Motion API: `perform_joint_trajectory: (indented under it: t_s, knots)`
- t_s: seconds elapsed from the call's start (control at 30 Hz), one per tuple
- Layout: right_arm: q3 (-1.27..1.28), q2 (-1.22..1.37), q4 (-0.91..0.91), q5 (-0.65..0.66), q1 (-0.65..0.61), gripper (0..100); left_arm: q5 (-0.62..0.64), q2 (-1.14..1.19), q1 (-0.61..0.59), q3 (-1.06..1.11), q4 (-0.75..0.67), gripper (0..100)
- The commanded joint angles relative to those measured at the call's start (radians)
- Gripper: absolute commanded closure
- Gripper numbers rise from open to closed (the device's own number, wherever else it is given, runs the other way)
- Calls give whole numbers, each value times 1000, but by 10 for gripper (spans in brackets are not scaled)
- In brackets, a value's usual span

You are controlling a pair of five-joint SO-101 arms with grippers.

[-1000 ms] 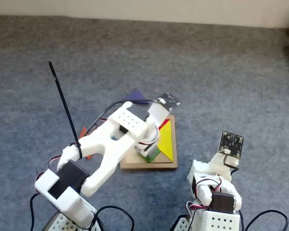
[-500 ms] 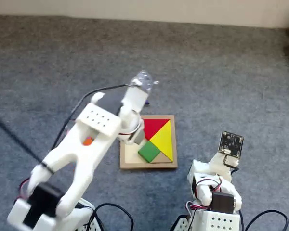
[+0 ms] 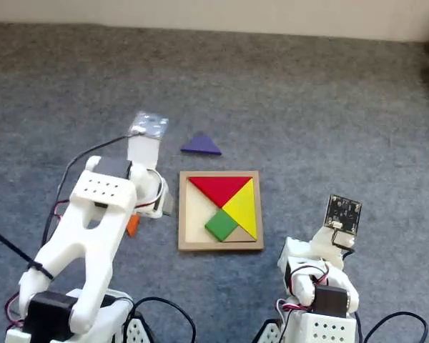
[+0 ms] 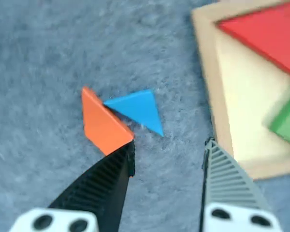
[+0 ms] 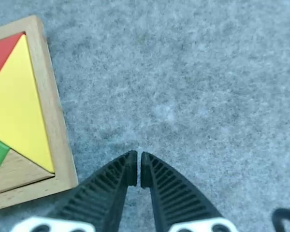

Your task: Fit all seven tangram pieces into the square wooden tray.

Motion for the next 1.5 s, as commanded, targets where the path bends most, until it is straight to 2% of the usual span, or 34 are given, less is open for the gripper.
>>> perform_joint_trajectory:
  t_s: [0.0, 0.1, 0.2, 0.47, 0.63, 0.8, 0.97, 1.03, 1.2, 1.37, 1.47]
  knots:
    - [136, -22, 8, 6, 4, 965, 167, -39, -7, 53, -100, 776]
    - [136, -22, 8, 6, 4, 965, 250, -39, -10, 91, -166, 777]
    - [136, -22, 8, 6, 4, 965, 282, -39, -10, 120, -206, 777]
    - [136, -22, 8, 6, 4, 965, 282, -38, -13, 211, -322, 779]
    - [136, -22, 8, 6, 4, 965, 282, -38, -74, 216, -358, 776]
    - [136, -22, 8, 6, 4, 965, 282, -30, -79, 217, -362, 776]
    - [136, -22, 8, 6, 4, 965, 282, 133, -79, 154, -394, 778]
    - [136, -22, 8, 6, 4, 965, 282, 211, -81, 79, -387, 779]
    - [136, -22, 8, 6, 4, 965, 282, 361, -77, -93, -229, 779]
    - [136, -22, 8, 6, 4, 965, 282, 435, -77, -166, -144, 781]
    - [136, -22, 8, 6, 4, 965, 278, 438, -81, -173, -141, 839]
